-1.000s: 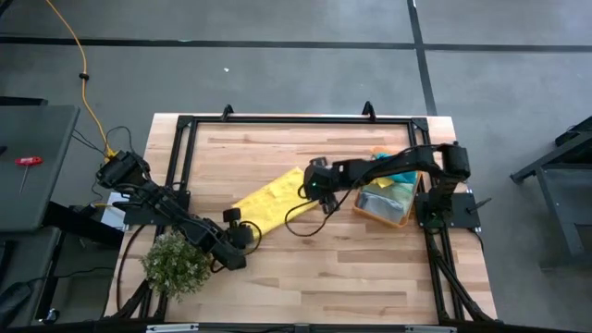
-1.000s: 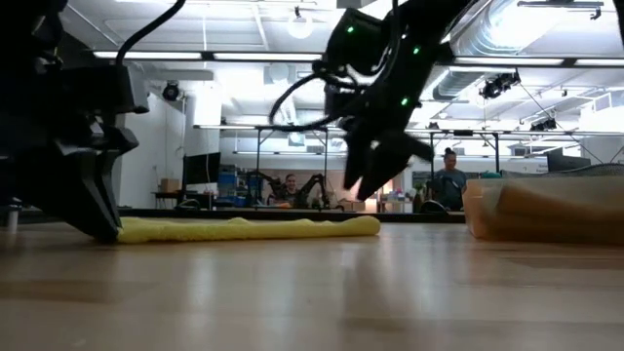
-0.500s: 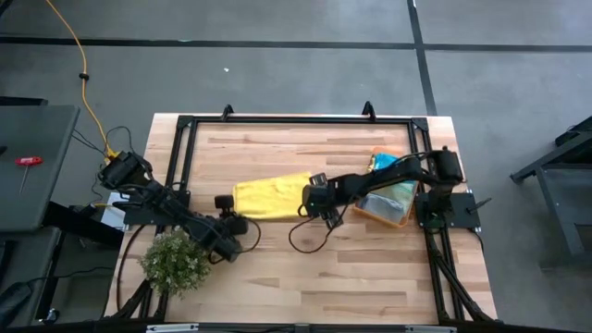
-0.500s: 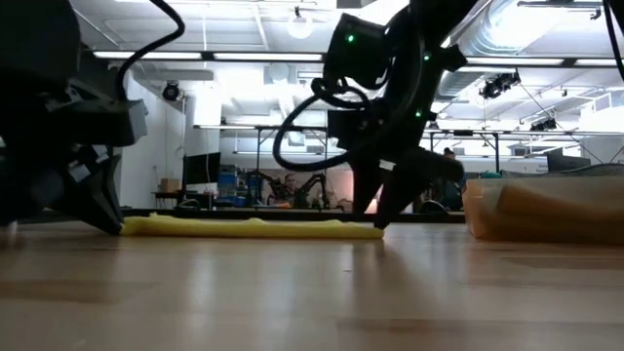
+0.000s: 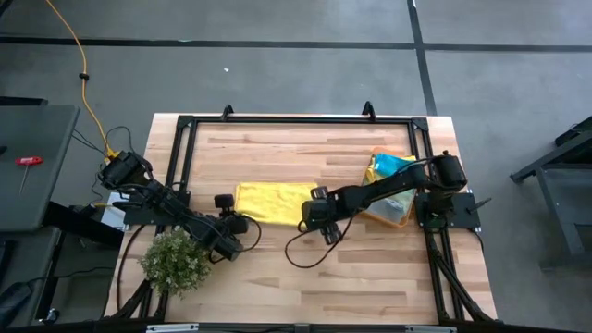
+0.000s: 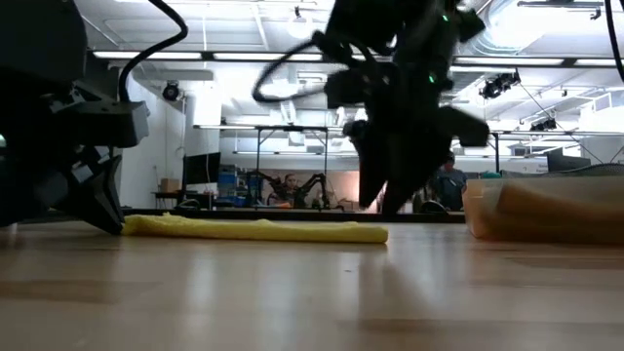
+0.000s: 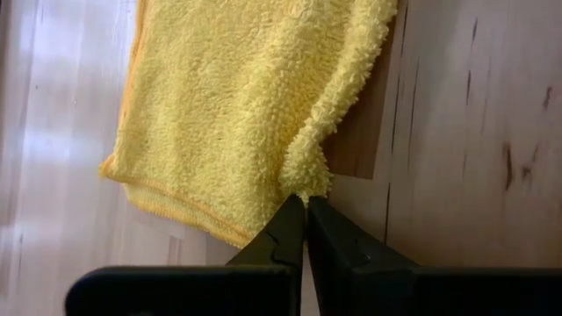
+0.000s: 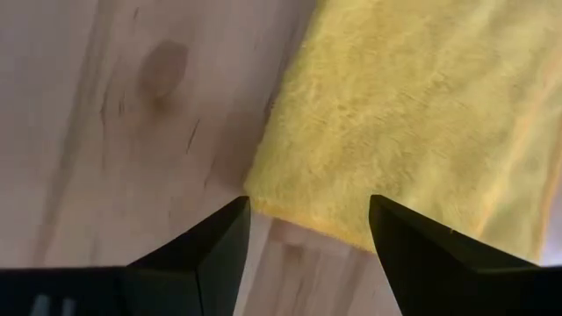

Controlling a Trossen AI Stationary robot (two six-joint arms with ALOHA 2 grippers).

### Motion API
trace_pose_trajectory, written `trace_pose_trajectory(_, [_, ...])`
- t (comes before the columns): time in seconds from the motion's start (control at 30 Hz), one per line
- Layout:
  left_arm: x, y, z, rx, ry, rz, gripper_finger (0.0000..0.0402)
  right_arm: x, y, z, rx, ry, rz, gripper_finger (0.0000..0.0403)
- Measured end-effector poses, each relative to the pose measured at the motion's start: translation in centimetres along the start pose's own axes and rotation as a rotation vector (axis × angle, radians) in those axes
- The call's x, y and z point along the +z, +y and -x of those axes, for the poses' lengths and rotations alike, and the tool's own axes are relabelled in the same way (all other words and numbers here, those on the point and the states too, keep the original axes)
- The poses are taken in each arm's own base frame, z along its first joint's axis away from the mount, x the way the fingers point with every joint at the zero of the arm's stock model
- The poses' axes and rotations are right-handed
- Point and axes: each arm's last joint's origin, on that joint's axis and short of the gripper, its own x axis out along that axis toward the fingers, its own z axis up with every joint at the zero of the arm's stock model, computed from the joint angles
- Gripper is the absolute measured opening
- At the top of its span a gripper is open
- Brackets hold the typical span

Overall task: Fold microfiber towels
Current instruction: Fold the yellow microfiber cloth

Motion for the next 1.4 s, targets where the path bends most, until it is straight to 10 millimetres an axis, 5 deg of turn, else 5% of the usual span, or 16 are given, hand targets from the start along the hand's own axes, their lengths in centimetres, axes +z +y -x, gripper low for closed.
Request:
trace_pose_trajectory(0.27, [0.0, -0.1, 0.1, -0.008, 0.000, 0.007, 0.0001, 2.3, 0.4, 1.6, 0.110, -0.103, -0.188, 0.0226])
trace_pose_trajectory(0.8, [-0.2, -0.5, 0.4, -0.012, -0.019, 0.044, 0.0001, 1.8, 2.7, -3.2, -0.054, 0.050, -0.237, 0.0219])
trace_pose_trajectory(0.93, [-0.2, -0.5, 0.4, -0.024, -0.011, 0.042, 0.0001, 1.6, 2.8, -3.4, -0.049, 0.069, -0.282, 0.0166])
trace_pose_trajectory(1.13, [-0.2, -0.5, 0.4, -0.046, 0.004, 0.012, 0.0000, 1.5, 3.0, -3.5, -0.045, 0.083, -0.315, 0.0015])
trace_pose_trajectory(1.4, [0.6, -0.9, 1.1, -0.100, 0.011, -0.031, 0.0000, 1.3, 3.6, -2.5, -0.062, 0.091, -0.317, 0.0004])
